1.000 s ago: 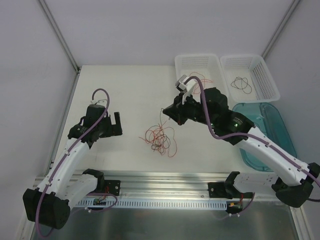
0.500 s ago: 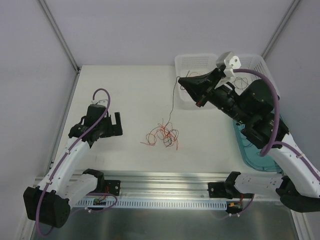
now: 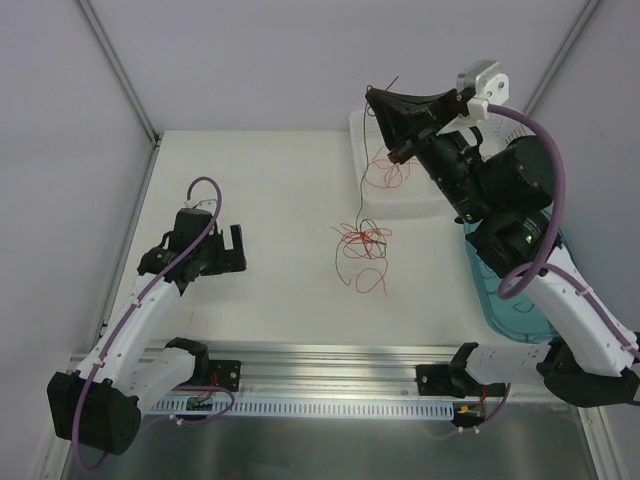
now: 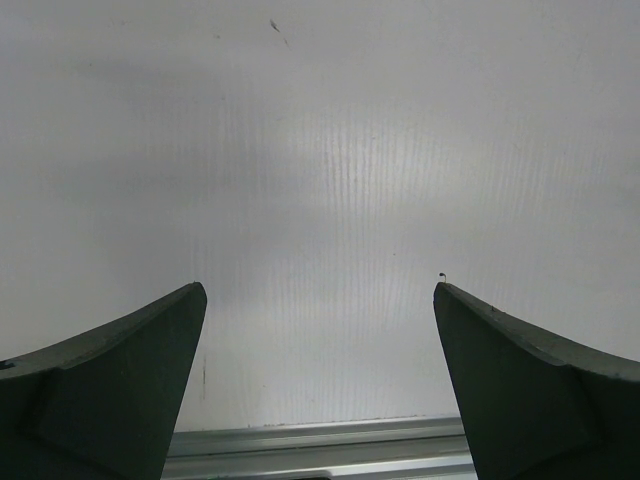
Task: Untangle the cables
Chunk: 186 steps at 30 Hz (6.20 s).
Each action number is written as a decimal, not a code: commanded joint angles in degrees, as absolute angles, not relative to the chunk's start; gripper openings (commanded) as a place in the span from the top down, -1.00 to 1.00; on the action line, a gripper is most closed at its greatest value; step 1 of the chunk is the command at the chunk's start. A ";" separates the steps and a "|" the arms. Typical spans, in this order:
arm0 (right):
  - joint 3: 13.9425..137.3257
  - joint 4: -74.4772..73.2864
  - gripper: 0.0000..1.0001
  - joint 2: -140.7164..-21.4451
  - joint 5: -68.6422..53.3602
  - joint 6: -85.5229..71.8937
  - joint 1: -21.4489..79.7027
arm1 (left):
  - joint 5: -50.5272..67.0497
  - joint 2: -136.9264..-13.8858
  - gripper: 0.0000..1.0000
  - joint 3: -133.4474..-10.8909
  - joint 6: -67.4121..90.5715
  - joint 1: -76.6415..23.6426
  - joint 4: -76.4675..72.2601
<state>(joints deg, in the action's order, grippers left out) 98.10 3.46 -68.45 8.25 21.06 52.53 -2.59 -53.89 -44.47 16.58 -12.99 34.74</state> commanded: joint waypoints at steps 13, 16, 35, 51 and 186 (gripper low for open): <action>59.28 -17.92 0.99 -61.61 14.75 2.56 52.56 | 8.87 -53.87 -0.98 -44.12 16.25 -12.39 31.82; 52.85 -22.22 0.99 -60.30 20.19 -1.48 52.65 | 15.10 -56.24 -0.98 -43.95 21.68 -12.83 30.68; 38.85 -29.27 0.88 -50.71 24.88 -12.04 51.33 | 3.69 -84.80 -0.84 -51.41 34.63 -44.38 4.93; 36.30 -27.16 0.92 -49.13 22.76 -12.31 51.33 | -2.46 -96.42 1.00 -55.90 31.64 -49.39 1.32; 45.70 -26.64 0.04 -55.45 -7.21 -0.88 29.42 | -4.31 -41.57 1.00 -42.54 18.11 -5.10 32.96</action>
